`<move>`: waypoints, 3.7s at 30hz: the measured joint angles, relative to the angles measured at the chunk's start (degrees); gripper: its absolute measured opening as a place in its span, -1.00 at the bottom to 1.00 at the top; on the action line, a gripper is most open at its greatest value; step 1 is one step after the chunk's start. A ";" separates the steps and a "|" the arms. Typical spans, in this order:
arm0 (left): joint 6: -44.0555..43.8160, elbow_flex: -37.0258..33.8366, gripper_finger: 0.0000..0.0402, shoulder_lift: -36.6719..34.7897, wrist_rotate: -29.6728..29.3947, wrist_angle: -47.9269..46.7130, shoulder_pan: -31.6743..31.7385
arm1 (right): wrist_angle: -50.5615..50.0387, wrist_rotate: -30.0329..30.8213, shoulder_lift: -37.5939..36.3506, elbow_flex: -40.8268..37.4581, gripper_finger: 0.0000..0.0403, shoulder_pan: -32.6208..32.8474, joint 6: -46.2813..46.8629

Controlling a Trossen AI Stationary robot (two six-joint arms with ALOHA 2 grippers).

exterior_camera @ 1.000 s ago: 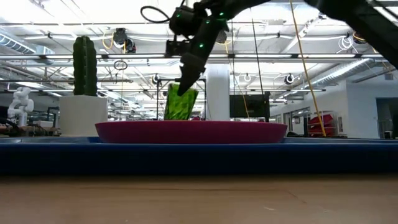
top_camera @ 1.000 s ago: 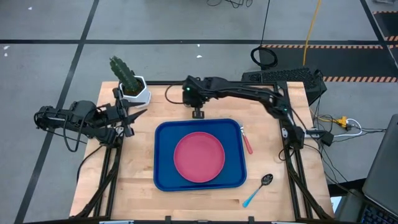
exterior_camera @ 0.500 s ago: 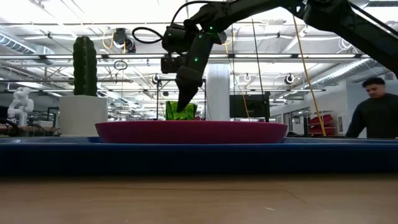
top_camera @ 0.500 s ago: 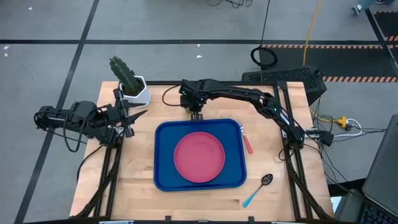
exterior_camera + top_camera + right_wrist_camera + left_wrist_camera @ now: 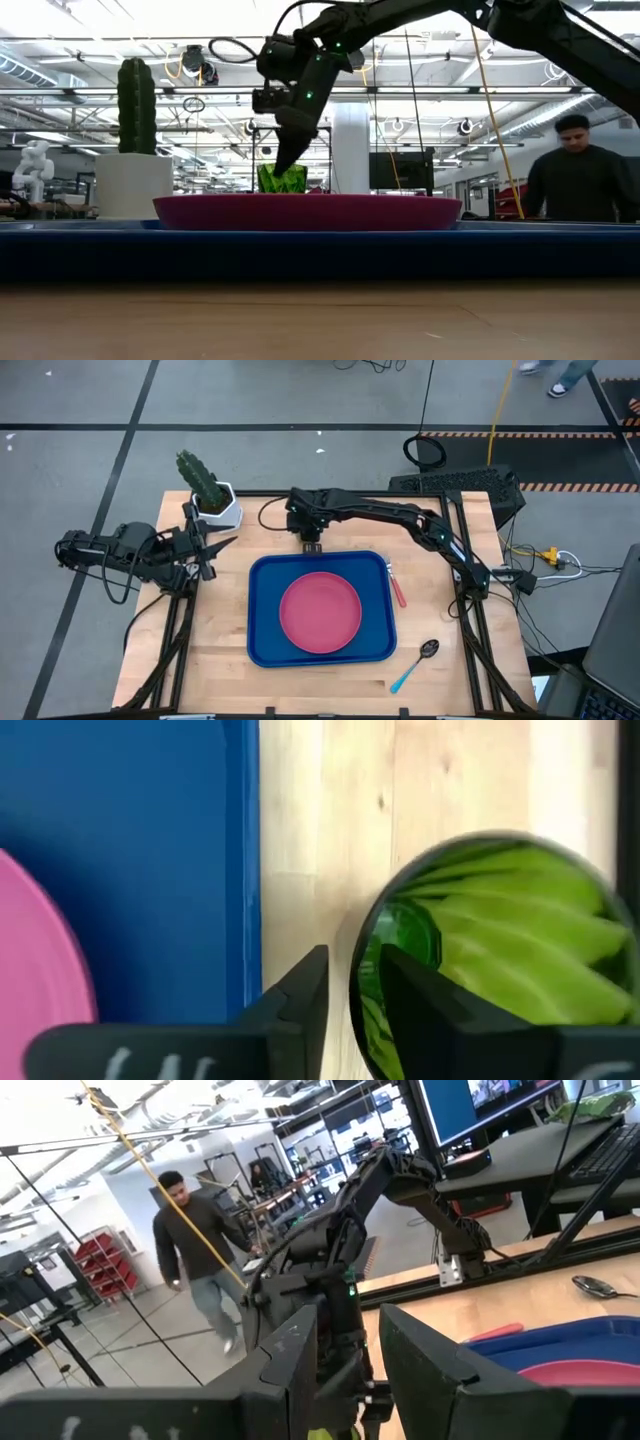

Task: Pick and place plate/cup/fork/spoon on tray
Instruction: Put the green glass on the top left of the pink plate on the blue serving tray

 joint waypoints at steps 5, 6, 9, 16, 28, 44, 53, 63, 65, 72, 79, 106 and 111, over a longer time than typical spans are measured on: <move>-0.15 0.00 -0.43 -0.02 -0.10 -0.45 0.00 | 2.89 0.07 -1.74 0.00 -0.43 0.34 0.07; -0.23 0.00 -0.43 -0.01 -0.30 -0.75 0.00 | 2.98 0.13 -2.43 0.00 -0.42 0.36 0.38; -1.15 0.00 -0.43 -0.02 -1.51 -1.19 0.02 | 2.80 0.27 -4.16 -0.02 -0.38 0.77 1.61; -6.17 0.00 -0.43 1.91 -11.82 -3.27 0.02 | -6.32 10.76 -12.66 -0.02 -0.38 3.68 6.06; -11.13 -0.02 -0.43 15.66 -9.09 -2.43 8.84 | -1.39 28.73 -34.49 -12.84 -0.38 13.74 17.37; -23.32 8.17 -0.43 35.91 -2.34 -13.30 14.41 | 62.21 31.38 -66.63 -70.10 -0.38 16.46 0.97; -18.88 28.59 -0.43 51.54 7.06 -33.69 19.16 | 73.90 28.37 -77.55 -82.30 -0.38 16.46 -2.15; -6.54 42.62 -0.43 66.33 16.61 -52.23 28.13 | 69.50 26.83 -82.48 -83.25 -0.38 16.46 -3.33; -4.63 44.37 -0.43 68.96 16.63 -54.72 29.28 | 69.23 26.82 -82.90 -83.25 -0.38 16.46 -3.60; 0.82 47.81 -0.43 72.89 16.66 -53.52 30.49 | 69.10 26.82 -83.13 -83.25 -0.38 16.29 -6.86; 7.08 48.06 -0.43 72.89 16.34 -50.23 30.54 | 68.82 26.82 -82.90 -83.25 -0.38 15.10 -7.06; 13.18 47.91 -0.43 79.36 20.02 -47.44 32.00 | 67.34 26.73 -82.32 -83.23 -0.38 12.41 -5.12; 13.18 47.95 -0.43 81.10 20.59 -48.52 32.02 | 66.62 26.73 -82.34 -83.21 -0.38 11.51 -4.64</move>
